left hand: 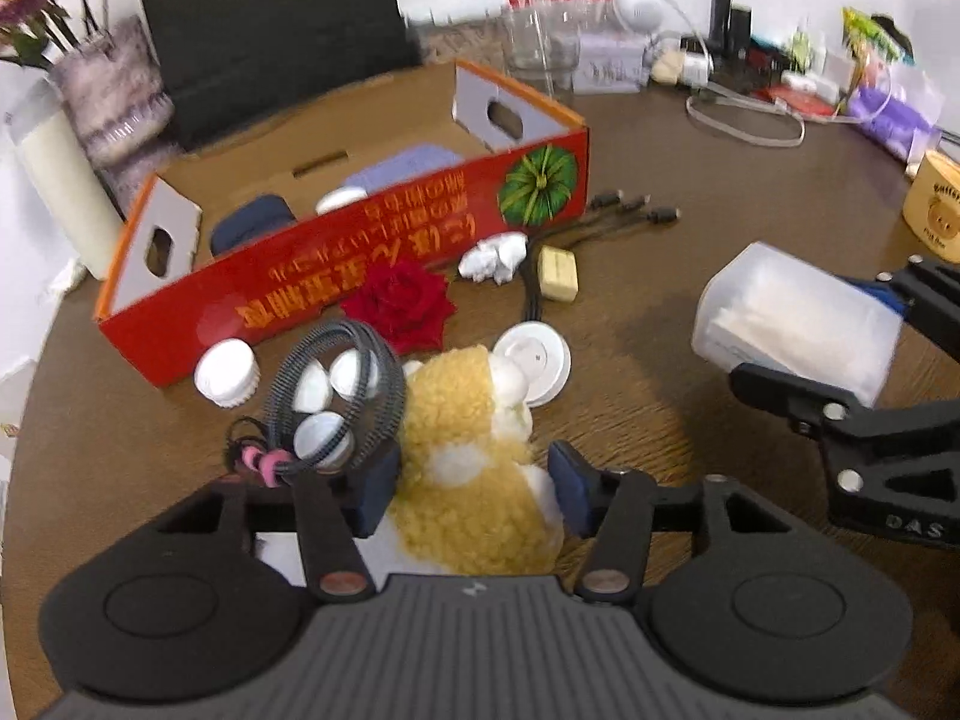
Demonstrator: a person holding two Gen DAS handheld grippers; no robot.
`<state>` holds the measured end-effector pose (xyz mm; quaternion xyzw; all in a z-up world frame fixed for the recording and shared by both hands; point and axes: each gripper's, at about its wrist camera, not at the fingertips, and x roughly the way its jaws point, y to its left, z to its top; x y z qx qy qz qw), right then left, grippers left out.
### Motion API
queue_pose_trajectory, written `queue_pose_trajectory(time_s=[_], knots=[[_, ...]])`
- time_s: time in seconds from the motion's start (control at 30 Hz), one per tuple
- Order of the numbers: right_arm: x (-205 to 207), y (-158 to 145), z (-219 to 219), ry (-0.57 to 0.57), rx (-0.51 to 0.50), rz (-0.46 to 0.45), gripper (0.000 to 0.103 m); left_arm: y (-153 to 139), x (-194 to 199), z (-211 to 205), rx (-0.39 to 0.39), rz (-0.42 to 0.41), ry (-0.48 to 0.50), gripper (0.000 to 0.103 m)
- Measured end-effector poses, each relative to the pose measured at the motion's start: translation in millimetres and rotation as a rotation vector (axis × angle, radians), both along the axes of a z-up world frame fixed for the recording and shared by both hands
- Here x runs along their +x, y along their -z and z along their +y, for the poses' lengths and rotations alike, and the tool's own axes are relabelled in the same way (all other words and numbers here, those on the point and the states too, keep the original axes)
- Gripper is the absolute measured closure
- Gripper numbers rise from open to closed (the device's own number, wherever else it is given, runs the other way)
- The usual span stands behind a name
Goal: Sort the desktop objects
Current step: 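Grasp the yellow-white plush toy with the left gripper while the right holds the container, then lift and carry the plush toy and white container over the cardboard box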
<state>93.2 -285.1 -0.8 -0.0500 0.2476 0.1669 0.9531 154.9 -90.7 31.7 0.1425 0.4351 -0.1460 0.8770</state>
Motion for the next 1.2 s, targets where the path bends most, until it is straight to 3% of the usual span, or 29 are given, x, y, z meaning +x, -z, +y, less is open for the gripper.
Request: queue_pose_trajectory(time_s=[0.17,0.27,0.7,0.9,1.2], knots=[[-3.1,0.0,1.0,-0.009,-0.004,-0.008,0.037,19.2,19.3,-1.5,0.015,0.073,-0.031,0.046],[-3.3,1.1,1.4,-0.01,-0.01,-0.007,0.037,21.6,18.6,1.0,-0.019,0.056,-0.063,0.049],[-8.1,1.5,1.2,-0.021,0.005,-0.032,0.037,3.2,-37.2,33.5,-0.216,-0.146,-0.169,0.053],[-15.5,-4.9,3.6,-0.003,0.035,-0.076,0.038,-21.6,-64.1,51.8,-0.241,-0.29,-0.179,0.053],[0.8,-48.8,24.6,0.002,0.026,-0.191,0.038,-74.6,-56.6,68.0,-0.289,-0.496,-0.177,0.053]])
